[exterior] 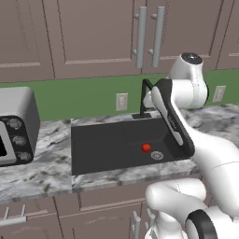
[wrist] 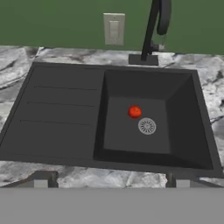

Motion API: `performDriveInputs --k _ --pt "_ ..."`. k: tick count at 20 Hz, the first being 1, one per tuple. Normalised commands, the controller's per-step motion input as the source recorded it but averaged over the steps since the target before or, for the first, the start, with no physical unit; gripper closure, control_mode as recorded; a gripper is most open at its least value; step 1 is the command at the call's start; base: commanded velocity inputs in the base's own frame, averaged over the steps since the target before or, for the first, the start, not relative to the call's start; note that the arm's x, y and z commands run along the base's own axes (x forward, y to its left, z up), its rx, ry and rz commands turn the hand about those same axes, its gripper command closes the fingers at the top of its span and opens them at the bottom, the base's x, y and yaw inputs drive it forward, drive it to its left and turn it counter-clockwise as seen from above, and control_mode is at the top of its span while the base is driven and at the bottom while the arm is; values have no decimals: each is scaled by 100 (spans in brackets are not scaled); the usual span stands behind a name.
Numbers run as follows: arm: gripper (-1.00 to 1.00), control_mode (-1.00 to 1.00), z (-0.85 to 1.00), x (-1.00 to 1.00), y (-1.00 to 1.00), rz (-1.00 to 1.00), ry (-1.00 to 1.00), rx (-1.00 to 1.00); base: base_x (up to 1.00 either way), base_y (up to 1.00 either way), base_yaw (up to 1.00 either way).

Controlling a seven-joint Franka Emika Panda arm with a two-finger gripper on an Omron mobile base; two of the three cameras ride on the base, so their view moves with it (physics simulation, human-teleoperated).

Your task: Open the cabinet, pick the kettle from the cabinet, and place it in the sink.

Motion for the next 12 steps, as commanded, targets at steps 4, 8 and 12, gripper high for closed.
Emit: performDriveInputs --k 4,8,12 --pt "-100 -100 17 -7 0 -1 -20 2 0 0 0" --pt "-100 -100 26 -3 0 0 -13 3 0 0 0" --pt "-100 -100 34 -4 0 0 -8 1 0 0 0"
